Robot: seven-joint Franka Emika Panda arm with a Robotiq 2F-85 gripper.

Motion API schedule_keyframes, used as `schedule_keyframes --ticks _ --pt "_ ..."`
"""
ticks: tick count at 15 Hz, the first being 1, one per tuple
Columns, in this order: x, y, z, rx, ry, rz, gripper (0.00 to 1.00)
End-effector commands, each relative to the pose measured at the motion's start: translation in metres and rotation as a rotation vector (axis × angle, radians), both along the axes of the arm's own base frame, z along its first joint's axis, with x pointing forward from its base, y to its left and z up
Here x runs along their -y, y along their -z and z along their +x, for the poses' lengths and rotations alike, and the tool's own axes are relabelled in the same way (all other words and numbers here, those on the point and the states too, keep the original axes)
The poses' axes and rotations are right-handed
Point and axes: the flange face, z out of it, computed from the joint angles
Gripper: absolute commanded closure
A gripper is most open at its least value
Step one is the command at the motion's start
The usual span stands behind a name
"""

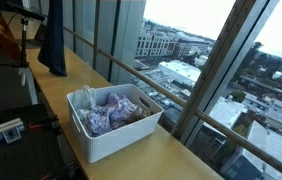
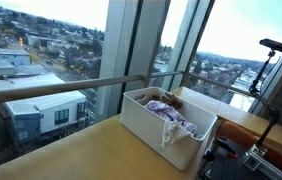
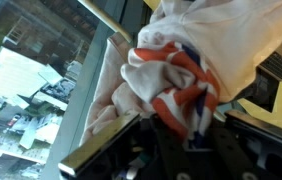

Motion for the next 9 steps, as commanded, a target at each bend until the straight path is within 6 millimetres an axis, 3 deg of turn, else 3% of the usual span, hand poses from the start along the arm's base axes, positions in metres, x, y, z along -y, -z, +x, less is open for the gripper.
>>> schedule_keyframes --ticks 1,6,9 --pt "0.046 -0.011 0.038 -0.035 0.076 0.011 0.95" --pt "0.12 -0.035 0.067 -0.034 0.191 0.033 0.95" --pt "0.133 -0.027 0.07 -0.071 0.215 0.034 0.95"
